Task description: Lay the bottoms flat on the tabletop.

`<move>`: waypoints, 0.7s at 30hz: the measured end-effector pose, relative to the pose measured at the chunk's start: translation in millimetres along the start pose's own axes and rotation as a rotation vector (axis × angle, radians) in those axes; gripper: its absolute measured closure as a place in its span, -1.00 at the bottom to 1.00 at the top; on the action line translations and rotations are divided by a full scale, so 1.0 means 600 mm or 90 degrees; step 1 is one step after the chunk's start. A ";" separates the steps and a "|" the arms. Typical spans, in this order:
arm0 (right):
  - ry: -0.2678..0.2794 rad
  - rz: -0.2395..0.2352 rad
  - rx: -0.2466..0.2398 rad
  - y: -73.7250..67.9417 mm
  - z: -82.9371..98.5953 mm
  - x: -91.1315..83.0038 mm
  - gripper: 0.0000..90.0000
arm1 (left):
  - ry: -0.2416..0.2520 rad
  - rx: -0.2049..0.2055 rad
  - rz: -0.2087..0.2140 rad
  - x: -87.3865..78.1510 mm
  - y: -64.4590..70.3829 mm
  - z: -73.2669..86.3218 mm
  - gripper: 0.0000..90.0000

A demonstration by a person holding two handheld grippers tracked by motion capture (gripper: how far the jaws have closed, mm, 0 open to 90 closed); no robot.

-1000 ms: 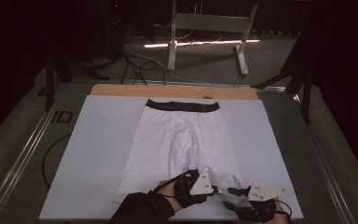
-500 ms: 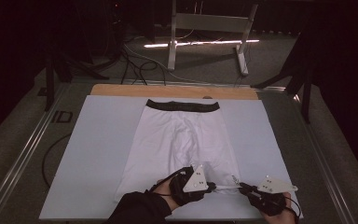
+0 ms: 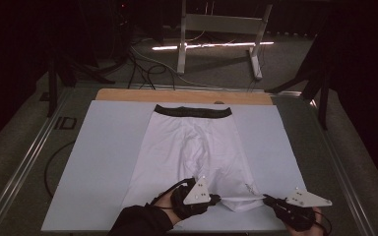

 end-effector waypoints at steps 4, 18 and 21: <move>0.002 -0.012 -0.002 -0.001 0.002 -0.008 0.97 | -0.006 -0.008 0.007 -0.001 0.002 0.021 0.99; -0.047 -0.028 -0.016 -0.004 0.037 -0.005 0.97 | -0.051 -0.003 0.038 0.028 0.014 0.057 0.98; -0.052 -0.054 -0.003 0.000 0.056 -0.004 0.97 | -0.076 0.000 0.052 0.045 0.018 0.071 0.98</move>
Point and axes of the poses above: each handheld gripper's, and its own axes: x roughly forward along the jaws, z roughly out of its underside, y roughly to its right, the point moved 1 cm from there along x, roughly forward along the jaws, and after that the axes turned 3 degrees about -y, right-handed, at the moved point
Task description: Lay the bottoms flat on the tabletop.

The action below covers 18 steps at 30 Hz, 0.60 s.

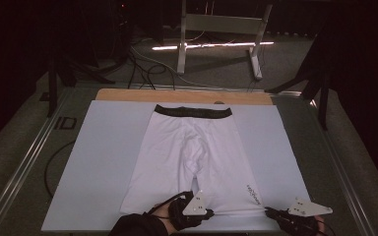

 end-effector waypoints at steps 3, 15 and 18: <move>-0.016 -0.007 0.005 0.002 0.005 0.005 0.96 | -0.014 -0.002 0.003 0.009 -0.005 0.005 0.97; 0.045 -0.028 0.035 0.014 0.004 -0.025 0.49 | -0.044 0.031 0.048 0.006 -0.010 0.020 0.34; 0.083 -0.026 0.039 0.012 -0.011 -0.033 0.20 | -0.006 0.027 0.040 -0.012 -0.013 0.015 -0.21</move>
Point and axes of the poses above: each handheld gripper's, and its own axes: x roughly forward along the jaws, z roughly out of its underside, y roughly to its right, the point moved 1 cm from there along x, roughly forward along the jaws, and after that the axes turned 3 degrees about -y, right-handed, at the moved point
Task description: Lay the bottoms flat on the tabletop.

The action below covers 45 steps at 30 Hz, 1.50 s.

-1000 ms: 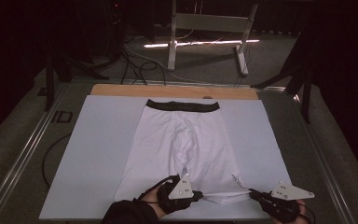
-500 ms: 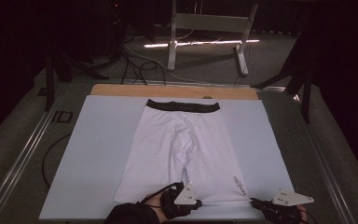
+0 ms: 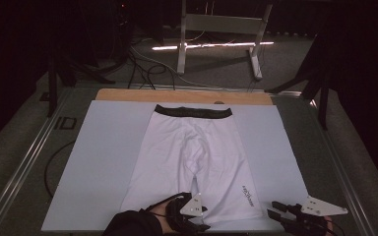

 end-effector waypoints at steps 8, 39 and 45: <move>0.038 -0.025 0.014 -0.002 -0.032 0.020 -0.58 | 0.038 -0.012 -0.032 -0.048 -0.013 -0.004 -0.98; 0.039 -0.040 -0.028 0.004 -0.057 0.106 -0.77 | 0.111 -0.204 -0.178 -0.237 -0.071 0.203 -0.99; 0.039 -0.028 -0.033 0.003 -0.054 0.104 -0.77 | 0.115 -0.217 -0.178 -0.254 -0.067 0.229 -0.99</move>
Point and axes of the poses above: each handheld gripper's, and its own axes: x roughly forward along the jaws, z roughly out of its underside, y roughly to its right, the point moved 1 cm from there along x, roughly forward along the jaws, and after that the axes turned 3 degrees about -y, right-handed, at the moved point
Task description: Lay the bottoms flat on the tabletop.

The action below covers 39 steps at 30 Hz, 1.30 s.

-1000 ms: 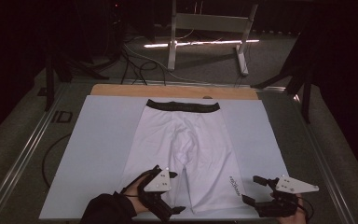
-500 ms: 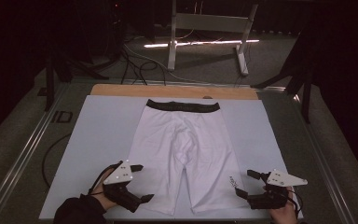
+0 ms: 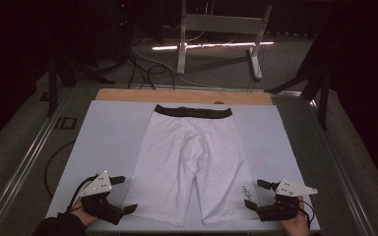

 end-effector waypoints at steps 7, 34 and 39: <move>-0.004 -0.001 -0.003 -0.003 0.005 0.009 -0.77 | 0.002 -0.019 -0.006 -0.014 -0.012 0.025 -0.99; -0.017 -0.012 -0.008 -0.010 0.007 0.018 -0.77 | 0.007 -0.024 -0.012 -0.019 -0.010 0.036 -0.99; -0.016 -0.014 -0.007 -0.009 0.006 0.017 -0.77 | 0.009 -0.028 -0.011 -0.019 -0.011 0.035 -0.99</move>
Point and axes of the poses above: each handheld gripper's, and its own axes: x roughly forward along the jaws, z roughly out of its underside, y roughly to its right, the point moved 1 cm from there along x, roughly forward along the jaws, and after that the axes turned 3 degrees about -y, right-handed, at the moved point
